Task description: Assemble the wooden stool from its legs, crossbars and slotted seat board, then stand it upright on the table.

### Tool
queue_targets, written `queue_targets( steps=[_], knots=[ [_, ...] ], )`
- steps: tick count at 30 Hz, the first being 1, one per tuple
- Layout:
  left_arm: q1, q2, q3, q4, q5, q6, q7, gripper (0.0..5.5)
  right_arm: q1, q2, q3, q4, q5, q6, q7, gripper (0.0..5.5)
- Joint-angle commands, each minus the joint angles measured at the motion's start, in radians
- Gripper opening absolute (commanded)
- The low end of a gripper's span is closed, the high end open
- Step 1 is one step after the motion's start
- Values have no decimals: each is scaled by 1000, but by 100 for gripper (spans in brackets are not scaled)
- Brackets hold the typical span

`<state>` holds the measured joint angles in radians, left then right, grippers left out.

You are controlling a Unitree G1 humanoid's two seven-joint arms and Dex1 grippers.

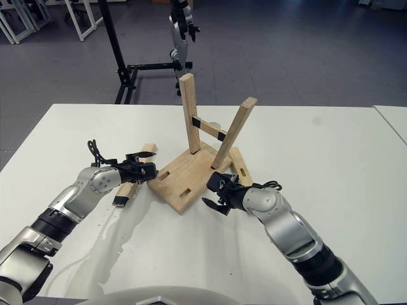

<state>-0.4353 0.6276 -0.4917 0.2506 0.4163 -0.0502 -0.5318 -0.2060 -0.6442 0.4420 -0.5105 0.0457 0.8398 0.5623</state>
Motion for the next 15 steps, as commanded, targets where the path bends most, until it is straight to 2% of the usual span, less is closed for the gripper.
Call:
queue_targets(
  steps=[1, 3, 11, 13, 15],
  knots=[
    [-131, -28, 96, 77, -25, -17, 35, 302, 17, 5, 6, -8, -14, -2, -1, 392],
    [-151, -30, 89, 128, -4, -49, 33, 302, 14, 3, 7, 0, -20, -9, 3, 392],
    [-27, -23, -41, 197, 108, -167, -24, 302, -23, -13, -2, 25, -64, -18, 15, 392],
    [-34, -40, 9, 154, 84, -156, 11, 302, -23, -9, -7, 23, -65, -15, 16, 392],
    [-61, -97, 144, 39, 2, -71, 98, 302, -7, -4, -8, 22, -69, -14, 10, 392]
  ],
)
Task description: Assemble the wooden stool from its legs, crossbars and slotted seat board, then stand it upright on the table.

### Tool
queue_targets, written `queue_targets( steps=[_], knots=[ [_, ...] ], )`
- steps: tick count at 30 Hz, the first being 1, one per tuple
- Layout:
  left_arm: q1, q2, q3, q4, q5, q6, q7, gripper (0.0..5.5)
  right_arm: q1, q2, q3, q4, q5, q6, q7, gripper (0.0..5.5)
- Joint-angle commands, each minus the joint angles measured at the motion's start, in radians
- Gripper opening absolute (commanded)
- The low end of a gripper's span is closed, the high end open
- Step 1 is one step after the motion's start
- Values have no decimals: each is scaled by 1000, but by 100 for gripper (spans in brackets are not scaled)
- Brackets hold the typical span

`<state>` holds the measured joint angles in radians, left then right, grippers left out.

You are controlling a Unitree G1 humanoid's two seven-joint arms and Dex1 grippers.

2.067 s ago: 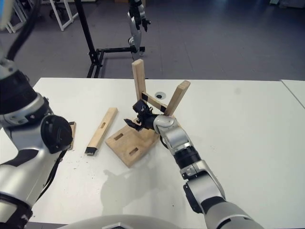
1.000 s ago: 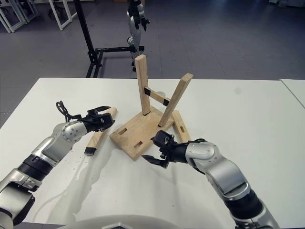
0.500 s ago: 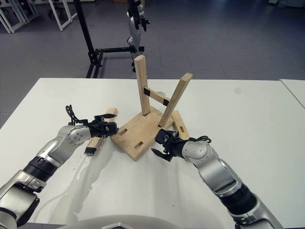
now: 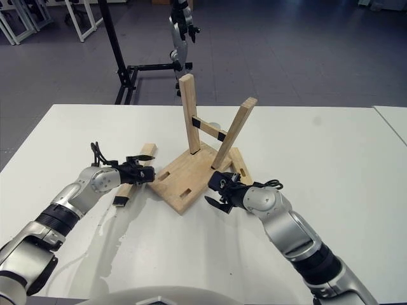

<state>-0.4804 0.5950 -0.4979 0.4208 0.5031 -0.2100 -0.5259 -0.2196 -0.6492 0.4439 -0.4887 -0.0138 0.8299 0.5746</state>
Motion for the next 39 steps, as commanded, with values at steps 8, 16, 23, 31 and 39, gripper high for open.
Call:
queue_targets(
  steps=[8, 16, 23, 31, 39],
  knots=[
    [327, -357, 678, -854, -229, 822, 338, 302, 54, 102, -118, -105, 29, 76, -86, 392],
    [581, -439, 892, -827, -466, 1021, 269, 339, 64, 314, -240, -247, 168, 269, -172, 437],
    [589, -364, 879, -651, -536, 963, 230, 371, 68, 333, -230, -270, 205, 310, -203, 437],
    [626, -343, 784, -316, -568, 798, 187, 358, 27, 337, -238, -265, 235, 320, -223, 437],
    [704, -359, 824, -83, -657, 780, 196, 220, -61, 357, -290, -270, 263, 347, -250, 437]
  ],
)
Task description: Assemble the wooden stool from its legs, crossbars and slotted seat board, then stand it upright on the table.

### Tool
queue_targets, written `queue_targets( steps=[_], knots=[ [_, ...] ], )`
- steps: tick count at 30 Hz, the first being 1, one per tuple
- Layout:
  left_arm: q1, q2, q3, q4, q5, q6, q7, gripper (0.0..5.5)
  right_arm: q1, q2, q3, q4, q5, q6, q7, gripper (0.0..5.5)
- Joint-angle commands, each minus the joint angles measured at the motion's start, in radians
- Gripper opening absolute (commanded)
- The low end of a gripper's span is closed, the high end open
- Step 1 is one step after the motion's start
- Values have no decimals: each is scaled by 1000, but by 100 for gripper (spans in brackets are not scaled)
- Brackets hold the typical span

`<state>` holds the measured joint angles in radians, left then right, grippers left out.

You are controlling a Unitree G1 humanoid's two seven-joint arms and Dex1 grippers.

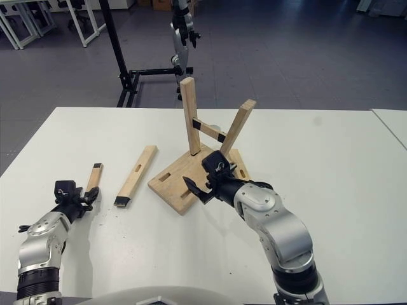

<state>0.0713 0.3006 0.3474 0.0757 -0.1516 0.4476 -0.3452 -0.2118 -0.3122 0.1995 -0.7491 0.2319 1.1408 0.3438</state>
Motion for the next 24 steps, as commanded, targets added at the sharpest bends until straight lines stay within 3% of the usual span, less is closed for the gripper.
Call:
queue_targets(
  steps=[1, 5, 10, 15, 18, 24],
  knots=[
    [154, -64, -22, 287, -3, 101, 17, 205, -82, 23, -52, -11, 21, 39, -23, 437],
    [156, -52, -49, 377, 7, 40, 14, 135, -129, 26, -73, -2, 28, 41, -27, 437],
    [106, -43, -58, 384, -18, -38, -1, 133, -183, 57, -136, 44, 43, 37, -30, 437],
    [-173, 23, -56, -207, -236, -20, -54, 133, -452, 338, -534, 238, 267, 277, -36, 437],
    [-318, 64, -146, -506, -335, 108, -74, 133, -686, 420, -782, 424, 380, 390, -41, 437],
    [-465, 47, -256, -762, -464, 292, 13, 133, -898, 426, -965, 614, 478, 473, -92, 437]
  ],
)
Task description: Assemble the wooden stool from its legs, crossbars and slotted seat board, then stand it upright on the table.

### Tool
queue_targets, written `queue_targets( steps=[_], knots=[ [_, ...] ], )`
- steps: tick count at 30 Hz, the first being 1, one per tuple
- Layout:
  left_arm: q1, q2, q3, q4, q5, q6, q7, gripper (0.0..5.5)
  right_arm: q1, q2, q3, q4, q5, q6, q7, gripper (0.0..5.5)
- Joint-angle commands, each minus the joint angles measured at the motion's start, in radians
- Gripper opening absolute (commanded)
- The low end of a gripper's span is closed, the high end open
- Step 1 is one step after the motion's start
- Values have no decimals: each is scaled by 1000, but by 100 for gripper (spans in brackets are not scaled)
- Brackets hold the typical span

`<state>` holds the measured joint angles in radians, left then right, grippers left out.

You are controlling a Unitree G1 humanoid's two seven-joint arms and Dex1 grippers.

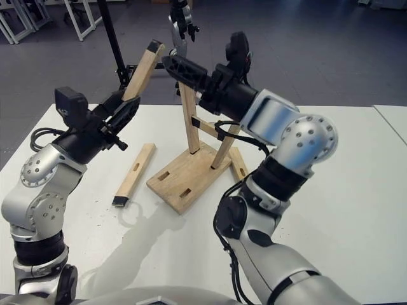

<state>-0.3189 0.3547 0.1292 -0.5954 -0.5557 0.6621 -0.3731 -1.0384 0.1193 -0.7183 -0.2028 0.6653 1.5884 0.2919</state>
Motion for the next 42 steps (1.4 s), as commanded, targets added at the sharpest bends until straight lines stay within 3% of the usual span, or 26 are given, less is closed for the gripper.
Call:
queue_targets(
  steps=[1, 4, 14, 21, 22, 24, 29, 37, 42],
  knots=[
    [-89, -10, -44, -107, -74, 95, 52, 133, -88, -9, -58, 84, 60, 26, -52, 437],
    [-116, -24, -74, -121, -91, 121, 86, 133, -118, 3, -92, 115, 104, 26, -97, 437],
    [-26, 48, -130, -44, 47, 45, 64, 133, -133, 90, -242, 144, 292, 25, -325, 215],
    [-56, 14, -150, -50, 38, 33, 74, 133, -81, 127, -236, 137, 361, 25, -417, 62],
    [-63, 8, -154, -54, 36, 35, 77, 133, -56, 121, -197, 125, 366, 25, -422, 55],
    [-69, 3, -159, -59, 36, 39, 81, 133, -24, 112, -139, 114, 396, 25, -427, 109],
    [-69, -4, -162, -58, 41, 40, 84, 133, -18, 95, -131, 129, 396, 1, -486, 198],
    [-66, -7, -165, -51, 48, 42, 90, 133, -14, 95, -138, 185, 559, -109, -594, 50],
    [-78, -14, -170, -45, 68, 38, 98, 133, 37, 78, -70, 195, 738, -182, -720, 42]
  ],
)
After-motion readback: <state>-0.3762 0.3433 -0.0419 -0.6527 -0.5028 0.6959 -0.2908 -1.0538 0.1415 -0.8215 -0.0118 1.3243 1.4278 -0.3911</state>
